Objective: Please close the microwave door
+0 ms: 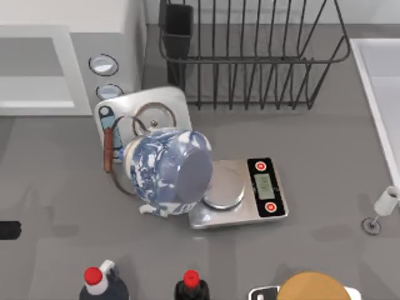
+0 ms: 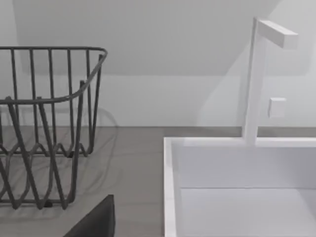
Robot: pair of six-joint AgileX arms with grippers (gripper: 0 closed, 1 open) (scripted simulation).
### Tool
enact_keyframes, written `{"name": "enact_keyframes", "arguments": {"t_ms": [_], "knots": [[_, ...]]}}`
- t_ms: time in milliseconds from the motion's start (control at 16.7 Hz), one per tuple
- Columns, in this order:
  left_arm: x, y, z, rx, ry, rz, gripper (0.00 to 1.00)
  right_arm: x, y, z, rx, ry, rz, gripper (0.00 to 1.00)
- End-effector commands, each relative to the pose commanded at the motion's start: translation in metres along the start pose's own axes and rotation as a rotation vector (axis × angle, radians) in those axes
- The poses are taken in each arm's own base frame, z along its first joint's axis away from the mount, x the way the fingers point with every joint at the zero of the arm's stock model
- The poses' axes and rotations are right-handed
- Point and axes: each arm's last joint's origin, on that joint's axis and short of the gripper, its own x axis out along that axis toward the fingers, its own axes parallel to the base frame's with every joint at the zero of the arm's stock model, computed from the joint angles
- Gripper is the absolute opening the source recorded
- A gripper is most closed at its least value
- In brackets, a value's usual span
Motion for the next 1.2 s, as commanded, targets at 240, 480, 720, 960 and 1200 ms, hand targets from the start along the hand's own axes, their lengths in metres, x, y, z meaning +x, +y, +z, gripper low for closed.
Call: {"name": "enact_keyframes", "arguments": {"t_ms": [240, 480, 720, 960, 1200], "knots": [[0.000, 0.000, 0.000, 0.000, 0.000, 0.000, 0.00, 0.000, 0.000, 0.000, 0.000, 0.000, 0.000, 1.00], [0.000, 0.000, 0.000, 0.000, 0.000, 0.000, 0.00, 0.000, 0.000, 0.000, 0.000, 0.000, 0.000, 1.00], [-0.004, -0.005, 0.004, 0.000, 0.000, 0.000, 0.00, 0.000, 0.000, 0.000, 0.000, 0.000, 0.000, 1.00], [-0.010, -0.014, 0.010, 0.000, 0.000, 0.000, 0.00, 0.000, 0.000, 0.000, 0.000, 0.000, 0.000, 1.00], [-0.012, -0.015, 0.011, 0.000, 0.000, 0.000, 0.00, 0.000, 0.000, 0.000, 0.000, 0.000, 0.000, 1.00]]}}
